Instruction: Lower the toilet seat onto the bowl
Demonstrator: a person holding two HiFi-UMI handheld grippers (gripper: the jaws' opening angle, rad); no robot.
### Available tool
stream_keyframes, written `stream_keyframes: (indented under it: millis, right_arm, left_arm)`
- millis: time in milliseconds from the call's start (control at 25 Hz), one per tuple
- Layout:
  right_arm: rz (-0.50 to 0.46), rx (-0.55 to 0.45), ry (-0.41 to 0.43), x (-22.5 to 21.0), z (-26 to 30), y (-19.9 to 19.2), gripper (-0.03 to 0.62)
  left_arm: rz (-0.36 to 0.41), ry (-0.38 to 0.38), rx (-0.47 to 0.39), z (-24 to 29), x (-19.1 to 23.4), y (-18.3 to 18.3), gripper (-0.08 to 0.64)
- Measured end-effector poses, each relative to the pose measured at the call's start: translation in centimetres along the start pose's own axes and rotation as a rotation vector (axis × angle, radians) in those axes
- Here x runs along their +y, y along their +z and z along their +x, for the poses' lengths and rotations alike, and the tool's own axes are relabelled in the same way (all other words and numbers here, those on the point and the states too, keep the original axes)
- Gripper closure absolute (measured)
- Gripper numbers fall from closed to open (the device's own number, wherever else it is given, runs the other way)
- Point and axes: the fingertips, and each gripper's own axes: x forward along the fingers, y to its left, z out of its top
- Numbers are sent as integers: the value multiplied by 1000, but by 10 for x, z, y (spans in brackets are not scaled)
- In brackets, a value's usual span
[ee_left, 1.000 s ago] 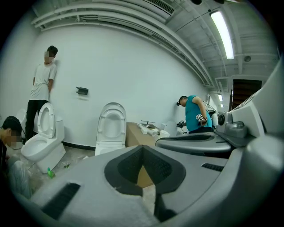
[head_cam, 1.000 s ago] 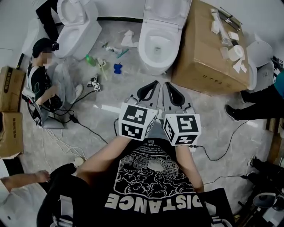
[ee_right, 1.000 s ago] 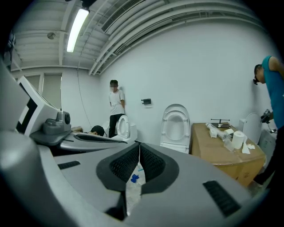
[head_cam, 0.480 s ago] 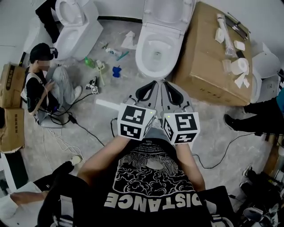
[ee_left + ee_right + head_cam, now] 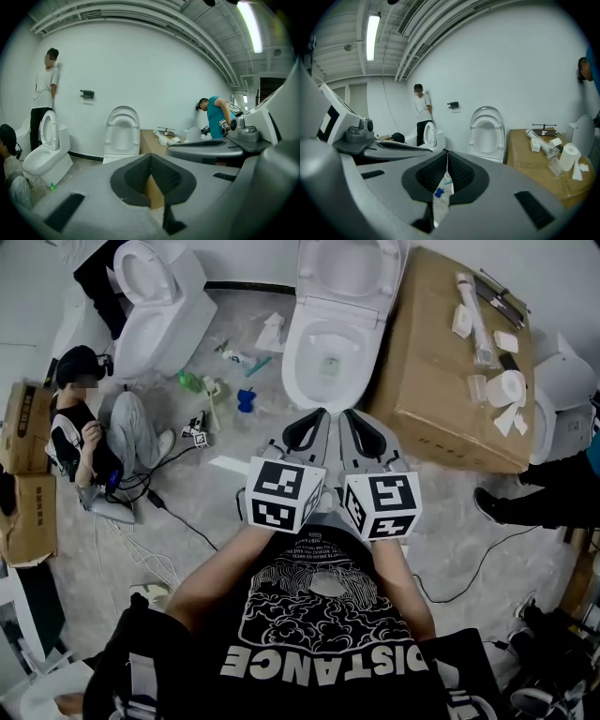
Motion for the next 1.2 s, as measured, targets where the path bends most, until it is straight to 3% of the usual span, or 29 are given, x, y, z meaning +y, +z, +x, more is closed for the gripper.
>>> stream_keyframes:
  millis: [360, 1200]
  right_arm:
    - [17, 8, -65, -24, 32, 8, 574]
    - [32, 57, -249, -58, 189, 69, 574]
  left_arm:
    - [13, -63, 16, 39, 17, 11, 549]
    - [25, -273, 66, 151, 140, 71, 549]
